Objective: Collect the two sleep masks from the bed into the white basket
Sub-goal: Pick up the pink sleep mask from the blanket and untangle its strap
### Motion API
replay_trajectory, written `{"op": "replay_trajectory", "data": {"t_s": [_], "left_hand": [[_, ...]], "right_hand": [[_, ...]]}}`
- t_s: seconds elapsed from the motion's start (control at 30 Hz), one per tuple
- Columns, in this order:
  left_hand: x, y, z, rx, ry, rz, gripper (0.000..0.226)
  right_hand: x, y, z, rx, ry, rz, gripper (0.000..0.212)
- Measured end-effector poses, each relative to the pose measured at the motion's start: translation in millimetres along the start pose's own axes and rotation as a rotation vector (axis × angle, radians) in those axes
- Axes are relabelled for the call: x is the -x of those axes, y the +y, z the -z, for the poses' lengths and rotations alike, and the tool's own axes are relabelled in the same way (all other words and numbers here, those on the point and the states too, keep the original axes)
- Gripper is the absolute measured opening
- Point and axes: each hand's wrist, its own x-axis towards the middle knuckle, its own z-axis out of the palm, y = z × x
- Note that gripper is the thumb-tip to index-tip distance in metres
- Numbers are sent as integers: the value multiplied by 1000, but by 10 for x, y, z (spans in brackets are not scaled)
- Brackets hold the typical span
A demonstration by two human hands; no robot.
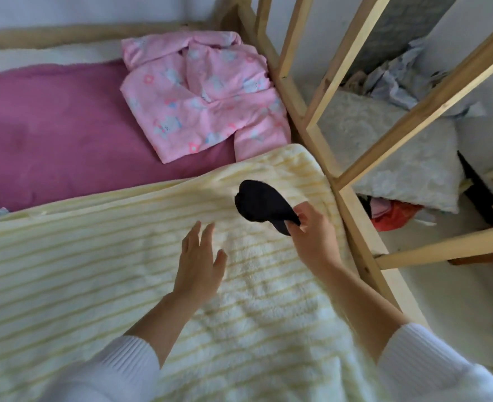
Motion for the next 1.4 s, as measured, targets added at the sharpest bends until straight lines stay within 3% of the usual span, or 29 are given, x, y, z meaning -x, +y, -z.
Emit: {"op": "replay_trajectory", "data": {"t_s": [0.13, 0.23, 0.3, 0.4, 0.63, 0.87, 0.97, 1.03, 1.1, 1.2, 1.3, 1.4], "left_hand": [[273, 411, 517, 192, 172, -119, 64], [705, 624, 961, 203, 32, -135, 62], [1039, 706, 1245, 188, -61, -158, 41], [1547, 833, 1627, 144, -66, -230, 28], [2447, 1173, 2254, 647, -121, -50, 61], [2794, 1439, 2714, 926, -152, 21, 34], [2899, 1493, 2809, 815, 8, -21, 20], [2969, 1525, 2861, 784, 59, -41, 28], [3048, 1548, 2919, 786, 83, -58, 43], [3142, 1506, 3001, 653, 51, -18, 59], [3249, 1454, 3065, 460, -37, 2, 44], [3310, 1402, 3097, 429, 83, 55, 31]], "right_hand": [[511, -448, 379, -86, -160, 73, 25], [1001, -865, 694, -133, -224, 164, 21], [1313, -1113, 881, -185, -222, 226, 23], [1737, -1427, 1111, -254, -178, 256, 34], [2486, -1889, 1455, -363, -189, 353, 40], [2766, -2219, 1596, -602, -269, 270, 41], [2830, -2297, 1636, -738, -348, 222, 37], [2874, -2324, 1608, -789, -415, 258, 45], [2907, -2342, 1548, -661, -397, 351, 49], [2951, -2396, 1521, -537, -327, 410, 26], [2994, -2417, 1566, -543, -424, 403, 18], [3014, -2425, 1638, -458, -503, 346, 22]]}}
